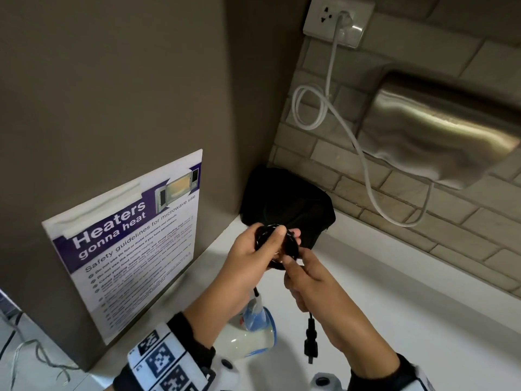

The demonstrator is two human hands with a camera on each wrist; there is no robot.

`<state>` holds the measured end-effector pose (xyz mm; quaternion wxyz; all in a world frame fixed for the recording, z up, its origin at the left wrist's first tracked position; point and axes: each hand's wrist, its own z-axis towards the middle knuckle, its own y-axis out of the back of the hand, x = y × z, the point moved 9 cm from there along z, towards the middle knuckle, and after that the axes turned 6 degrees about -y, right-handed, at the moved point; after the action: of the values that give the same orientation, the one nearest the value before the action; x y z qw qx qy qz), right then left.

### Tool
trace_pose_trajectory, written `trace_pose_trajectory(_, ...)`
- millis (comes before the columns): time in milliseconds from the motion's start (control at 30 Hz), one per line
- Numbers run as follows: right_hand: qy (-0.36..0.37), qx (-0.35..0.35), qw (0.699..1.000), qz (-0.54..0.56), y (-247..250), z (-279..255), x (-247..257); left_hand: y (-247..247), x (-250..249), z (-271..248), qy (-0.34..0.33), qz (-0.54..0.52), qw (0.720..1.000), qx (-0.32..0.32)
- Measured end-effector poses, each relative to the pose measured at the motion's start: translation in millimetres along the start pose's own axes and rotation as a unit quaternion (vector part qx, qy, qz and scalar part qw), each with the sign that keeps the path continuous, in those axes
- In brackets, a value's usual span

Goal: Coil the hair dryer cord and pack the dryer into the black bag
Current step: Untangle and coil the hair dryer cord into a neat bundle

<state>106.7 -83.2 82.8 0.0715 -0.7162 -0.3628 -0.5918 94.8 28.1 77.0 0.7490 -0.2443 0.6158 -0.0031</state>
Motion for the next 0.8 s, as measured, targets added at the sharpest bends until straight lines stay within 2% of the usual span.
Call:
trace_pose_trajectory(100, 0.034, -0.017, 0.999, -0.021, -5.7, -5.2, 1.8, 11.4, -5.1, 3.4, -0.019, -0.074, 0.994, -0.078)
trace_pose_trajectory(267, 0.08, -0.033, 0.995, -0.048, -12.2, -21.5, 5.1, 20.0, 1.5, -1.4, 0.001, -0.105, 0.988, -0.118)
trace_pose_trajectory(367, 0.065, -0.027, 0.997, -0.039, -15.2, -24.2, -2.4, 18.3, 6.2, -2.2, 0.014, -0.126, 0.984, -0.122)
trace_pose_trajectory(433, 0.042, -0.019, 0.999, -0.016, -14.4, -21.7, -6.7, 16.0, 3.8, -0.4, 0.013, -0.101, 0.99, -0.096)
trace_pose_trajectory(567, 0.033, -0.017, 0.999, 0.003, -8.4, -17.6, 0.8, 1.0, 1.6, -4.3, 0.032, -0.038, 0.999, 0.002)
trace_pose_trajectory(667, 0.044, -0.022, 0.999, 0.018, -4.2, -13.2, 9.9, -8.0, 3.9, -10.9, 0.063, -0.002, 0.996, 0.063)
trace_pose_trajectory(733, 0.053, -0.034, 0.998, 0.028, 2.4, -10.1, 15.7, -12.6, -0.2, -12.9, 0.056, 0.058, 0.991, 0.111)
trace_pose_trajectory(800, 0.074, -0.055, 0.996, -0.008, 9.8, -8.6, 22.6, -15.5, -5.4, -14.5, 0.057, 0.111, 0.981, 0.151)
